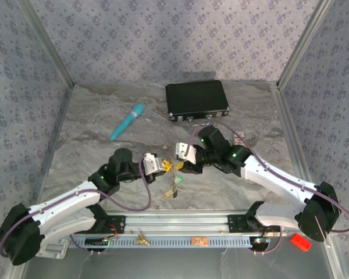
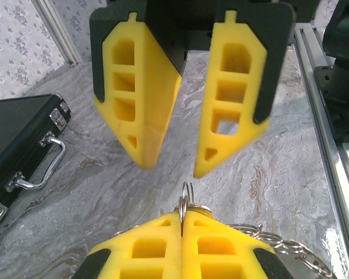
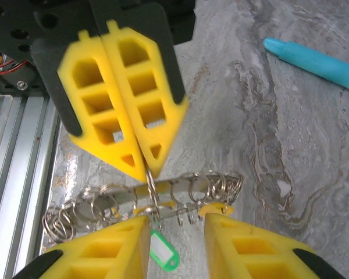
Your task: Put the keys on the keyring
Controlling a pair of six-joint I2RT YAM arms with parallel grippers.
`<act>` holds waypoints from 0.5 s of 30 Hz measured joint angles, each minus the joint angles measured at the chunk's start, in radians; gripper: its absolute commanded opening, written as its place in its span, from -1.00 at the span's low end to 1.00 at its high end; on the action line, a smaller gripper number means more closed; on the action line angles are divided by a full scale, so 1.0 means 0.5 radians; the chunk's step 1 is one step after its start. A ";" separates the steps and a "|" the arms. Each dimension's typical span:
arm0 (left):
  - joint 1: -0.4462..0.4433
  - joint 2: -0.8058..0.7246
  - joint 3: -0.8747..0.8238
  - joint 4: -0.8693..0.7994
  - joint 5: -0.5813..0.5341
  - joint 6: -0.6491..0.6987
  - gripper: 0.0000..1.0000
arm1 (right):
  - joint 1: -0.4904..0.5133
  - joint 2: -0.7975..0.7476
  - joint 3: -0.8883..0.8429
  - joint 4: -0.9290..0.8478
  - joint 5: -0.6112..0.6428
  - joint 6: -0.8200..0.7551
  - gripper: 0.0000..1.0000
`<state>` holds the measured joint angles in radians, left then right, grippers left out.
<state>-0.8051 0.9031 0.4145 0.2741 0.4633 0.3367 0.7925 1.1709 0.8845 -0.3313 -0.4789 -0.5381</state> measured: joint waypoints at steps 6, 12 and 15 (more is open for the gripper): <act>0.000 0.000 -0.010 0.034 0.016 0.023 -1.00 | -0.010 -0.002 -0.036 0.043 -0.082 0.055 -0.37; 0.000 0.000 -0.010 0.036 0.024 0.030 -1.00 | -0.010 0.029 -0.036 0.077 -0.132 0.082 -0.54; 0.000 0.000 -0.011 0.037 0.025 0.030 -1.00 | -0.010 0.037 -0.036 0.085 -0.146 0.089 -0.63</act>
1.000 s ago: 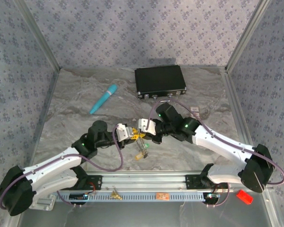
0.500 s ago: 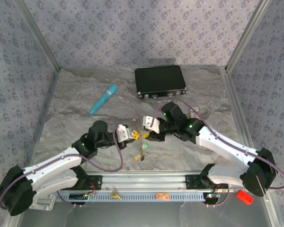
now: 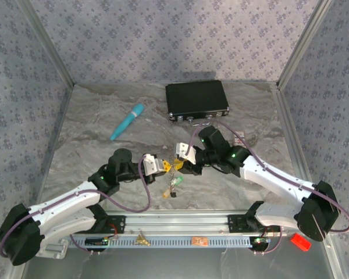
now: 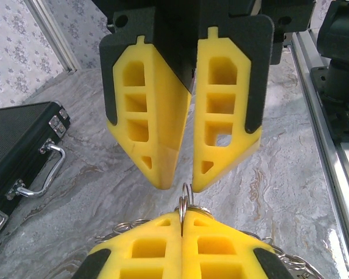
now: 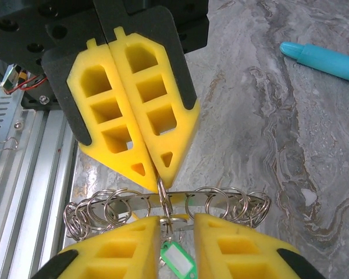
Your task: Put the keys on the keyring
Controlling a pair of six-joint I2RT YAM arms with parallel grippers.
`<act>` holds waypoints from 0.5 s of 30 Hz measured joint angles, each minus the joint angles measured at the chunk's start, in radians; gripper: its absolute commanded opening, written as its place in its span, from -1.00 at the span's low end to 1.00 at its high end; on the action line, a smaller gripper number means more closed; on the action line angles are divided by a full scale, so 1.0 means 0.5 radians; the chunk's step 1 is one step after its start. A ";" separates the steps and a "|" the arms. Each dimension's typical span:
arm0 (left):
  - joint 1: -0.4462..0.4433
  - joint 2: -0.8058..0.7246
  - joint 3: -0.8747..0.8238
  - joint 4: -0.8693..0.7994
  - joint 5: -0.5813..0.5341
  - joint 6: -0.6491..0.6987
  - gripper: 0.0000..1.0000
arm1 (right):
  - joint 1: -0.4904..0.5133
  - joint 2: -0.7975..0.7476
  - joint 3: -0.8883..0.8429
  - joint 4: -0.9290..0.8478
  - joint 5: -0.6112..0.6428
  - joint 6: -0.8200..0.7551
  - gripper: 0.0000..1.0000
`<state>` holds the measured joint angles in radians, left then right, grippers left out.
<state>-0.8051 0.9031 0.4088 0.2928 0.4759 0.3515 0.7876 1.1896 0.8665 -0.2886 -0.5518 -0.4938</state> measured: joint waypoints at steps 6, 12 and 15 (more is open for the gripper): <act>0.001 0.000 0.000 0.005 0.000 0.000 -1.00 | 0.000 0.011 0.000 0.002 -0.029 0.005 -1.00; 0.001 -0.001 0.000 0.005 -0.002 0.000 -1.00 | -0.009 0.018 0.000 0.001 -0.042 0.011 -1.00; 0.001 -0.001 0.000 0.005 -0.002 0.000 -1.00 | -0.013 0.027 0.000 0.000 -0.030 0.014 -1.00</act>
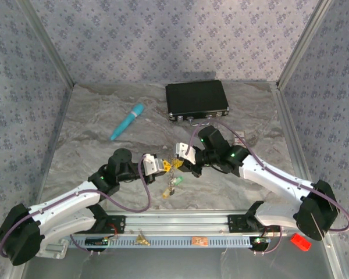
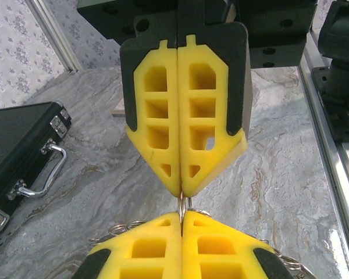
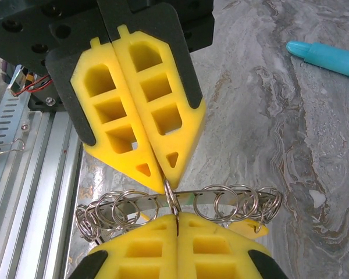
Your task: Put the keys on the keyring
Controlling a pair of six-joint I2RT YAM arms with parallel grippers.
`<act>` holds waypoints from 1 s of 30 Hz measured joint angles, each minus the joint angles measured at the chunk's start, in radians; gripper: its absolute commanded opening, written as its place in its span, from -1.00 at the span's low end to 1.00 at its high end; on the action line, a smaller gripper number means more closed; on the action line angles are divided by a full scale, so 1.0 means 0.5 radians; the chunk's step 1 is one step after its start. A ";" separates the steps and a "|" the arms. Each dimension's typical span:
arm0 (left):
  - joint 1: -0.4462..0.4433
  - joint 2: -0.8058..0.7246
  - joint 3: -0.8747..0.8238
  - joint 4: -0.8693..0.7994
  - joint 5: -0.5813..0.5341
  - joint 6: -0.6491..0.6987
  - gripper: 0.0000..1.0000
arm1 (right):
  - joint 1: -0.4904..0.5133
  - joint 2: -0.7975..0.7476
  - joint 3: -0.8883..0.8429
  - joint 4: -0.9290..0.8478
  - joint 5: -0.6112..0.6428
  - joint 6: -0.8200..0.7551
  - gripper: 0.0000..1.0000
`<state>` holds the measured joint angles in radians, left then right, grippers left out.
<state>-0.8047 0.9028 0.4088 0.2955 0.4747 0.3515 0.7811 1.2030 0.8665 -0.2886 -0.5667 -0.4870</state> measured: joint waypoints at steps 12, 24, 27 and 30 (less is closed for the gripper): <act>-0.001 -0.021 -0.020 0.056 -0.014 -0.003 -1.00 | -0.008 0.057 -0.040 0.079 0.027 0.054 -0.58; -0.001 -0.033 -0.177 0.336 -0.036 -0.179 -1.00 | -0.035 -0.129 -0.259 0.420 -0.054 0.131 -0.46; -0.001 -0.033 -0.177 0.375 -0.035 -0.198 -1.00 | -0.036 -0.127 -0.259 0.460 -0.075 0.145 -0.46; -0.001 -0.025 -0.177 0.407 -0.034 -0.215 -1.00 | -0.035 -0.113 -0.259 0.494 -0.089 0.153 -0.49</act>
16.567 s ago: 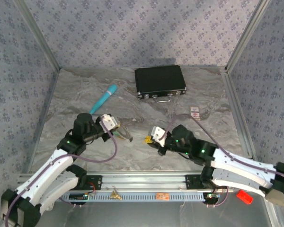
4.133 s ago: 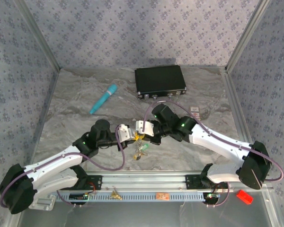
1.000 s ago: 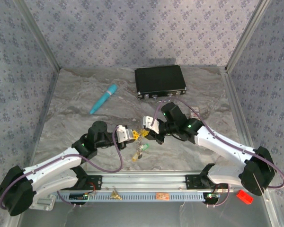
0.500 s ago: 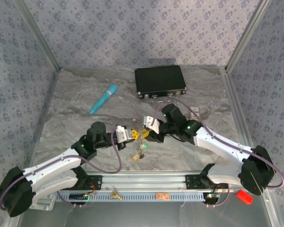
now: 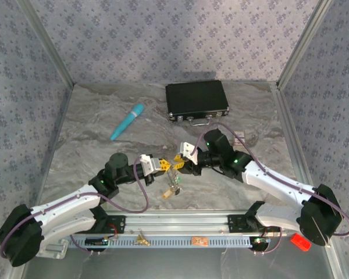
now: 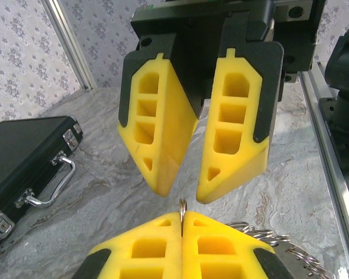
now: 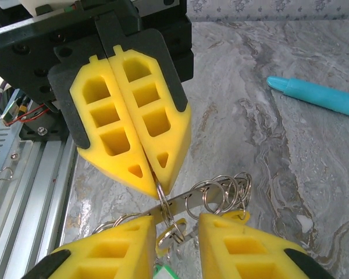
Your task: Put the keys on the keyring
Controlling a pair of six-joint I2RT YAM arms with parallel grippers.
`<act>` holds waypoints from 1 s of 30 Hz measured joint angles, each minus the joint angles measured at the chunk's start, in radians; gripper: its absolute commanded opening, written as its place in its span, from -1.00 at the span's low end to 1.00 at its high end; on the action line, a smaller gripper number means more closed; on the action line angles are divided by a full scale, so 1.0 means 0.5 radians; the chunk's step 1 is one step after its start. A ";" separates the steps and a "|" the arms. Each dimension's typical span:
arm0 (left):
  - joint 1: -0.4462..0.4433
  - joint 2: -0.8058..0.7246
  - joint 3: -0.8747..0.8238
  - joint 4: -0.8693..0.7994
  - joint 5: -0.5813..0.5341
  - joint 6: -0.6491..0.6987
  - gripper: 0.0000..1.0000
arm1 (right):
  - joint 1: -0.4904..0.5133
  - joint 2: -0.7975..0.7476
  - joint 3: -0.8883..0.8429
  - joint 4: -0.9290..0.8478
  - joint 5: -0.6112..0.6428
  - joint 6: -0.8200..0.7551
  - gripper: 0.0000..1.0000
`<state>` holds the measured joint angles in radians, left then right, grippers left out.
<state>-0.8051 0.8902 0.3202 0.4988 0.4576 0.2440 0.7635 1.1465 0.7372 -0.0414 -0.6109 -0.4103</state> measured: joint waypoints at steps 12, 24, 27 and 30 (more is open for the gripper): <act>0.001 0.003 -0.003 0.047 0.004 -0.013 -1.00 | 0.010 0.101 0.002 0.045 -0.022 0.013 -0.69; 0.002 0.003 -0.008 0.056 -0.002 -0.019 -1.00 | 0.015 0.105 0.014 0.032 -0.044 0.009 -0.65; 0.000 0.001 -0.013 0.056 0.004 -0.019 -1.00 | 0.014 0.105 0.023 0.031 -0.044 -0.001 -0.59; 0.000 -0.005 -0.021 0.051 0.005 -0.019 -1.00 | 0.013 0.105 0.031 0.030 -0.039 -0.001 -0.59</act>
<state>-0.8051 0.8875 0.3099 0.5243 0.4599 0.2344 0.7700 1.1988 0.7528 -0.0265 -0.6304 -0.4107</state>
